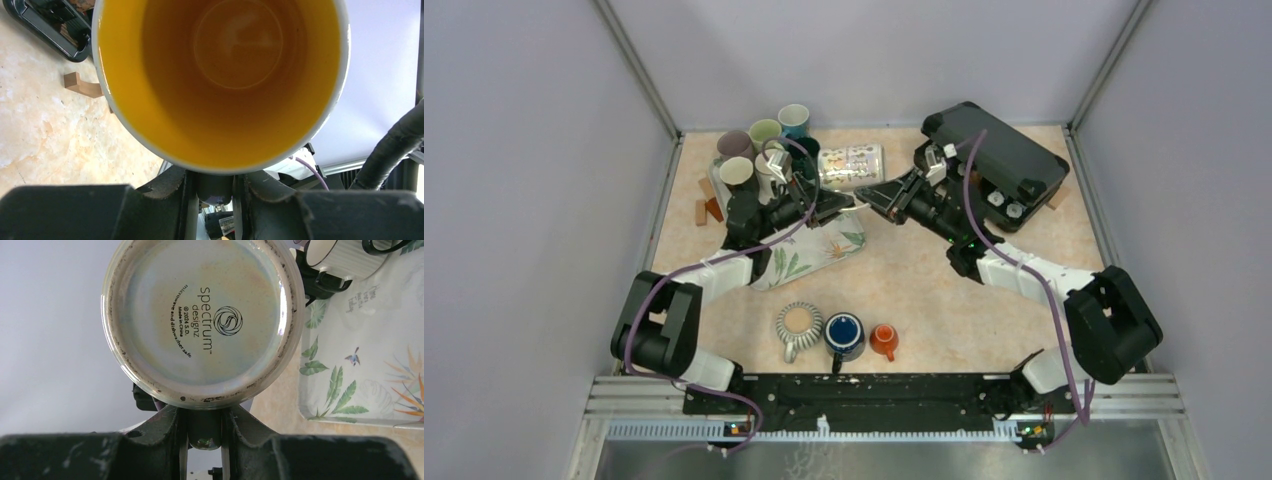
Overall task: Turn the mug right side up
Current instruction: Turn over the cup at the center of the board.
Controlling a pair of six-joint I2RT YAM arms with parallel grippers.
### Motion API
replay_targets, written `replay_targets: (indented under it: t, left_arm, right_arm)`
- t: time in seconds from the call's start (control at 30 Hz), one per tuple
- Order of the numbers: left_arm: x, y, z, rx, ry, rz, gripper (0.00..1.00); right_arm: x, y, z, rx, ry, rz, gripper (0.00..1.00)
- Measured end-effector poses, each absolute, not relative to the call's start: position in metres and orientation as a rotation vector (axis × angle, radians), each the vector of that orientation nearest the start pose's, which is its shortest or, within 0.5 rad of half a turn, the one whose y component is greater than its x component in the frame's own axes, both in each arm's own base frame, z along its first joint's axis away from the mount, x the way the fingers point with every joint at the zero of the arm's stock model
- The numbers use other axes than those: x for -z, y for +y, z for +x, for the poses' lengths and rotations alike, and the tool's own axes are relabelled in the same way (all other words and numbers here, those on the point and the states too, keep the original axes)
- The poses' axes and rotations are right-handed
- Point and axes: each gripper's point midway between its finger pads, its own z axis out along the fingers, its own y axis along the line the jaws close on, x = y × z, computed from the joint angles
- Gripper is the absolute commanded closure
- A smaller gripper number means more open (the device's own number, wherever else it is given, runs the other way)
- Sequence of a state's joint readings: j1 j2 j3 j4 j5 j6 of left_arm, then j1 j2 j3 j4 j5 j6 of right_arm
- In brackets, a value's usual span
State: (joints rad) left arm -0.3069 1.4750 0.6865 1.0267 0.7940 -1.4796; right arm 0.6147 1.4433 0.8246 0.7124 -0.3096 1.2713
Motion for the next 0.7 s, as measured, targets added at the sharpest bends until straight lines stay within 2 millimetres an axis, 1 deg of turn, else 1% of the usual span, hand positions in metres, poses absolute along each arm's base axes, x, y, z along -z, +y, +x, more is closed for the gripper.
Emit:
replay_targets:
  t: [0.07,0.2,0.3,0.37,0.43,0.53,0.7]
  left_arm:
    - [-0.280,-0.260,0.310,1.927,1.735,-0.168,1.00]
    - [-0.278,-0.260,0.310,1.917,1.740,-0.159,1.00]
    - [-0.273,-0.261,0.310,1.892,1.757,-0.154,1.00]
    - [-0.271,-0.260,0.312,1.862,1.770,-0.165,1.00]
    - [-0.269,-0.259,0.315,1.827,1.786,-0.177,1.00]
    - [-0.265,-0.258,0.322,1.763,1.805,-0.191,1.00]
    - [-0.257,-0.256,0.330,1.673,1.846,-0.194,1.00]
  right_arm:
    - [-0.291,0.334,0.315,-1.691,1.731,0.276,0.92]
    - [-0.287,0.333,0.314,-1.681,1.734,0.277,0.73]
    - [-0.280,0.331,0.314,-1.660,1.748,0.276,0.60]
    - [-0.270,0.330,0.313,-1.634,1.776,0.274,0.52]
    - [-0.262,0.330,0.312,-1.616,1.799,0.273,0.46]
    - [-0.254,0.330,0.311,-1.588,1.826,0.267,0.40]
    - [-0.247,0.328,0.314,-1.549,1.841,0.262,0.32]
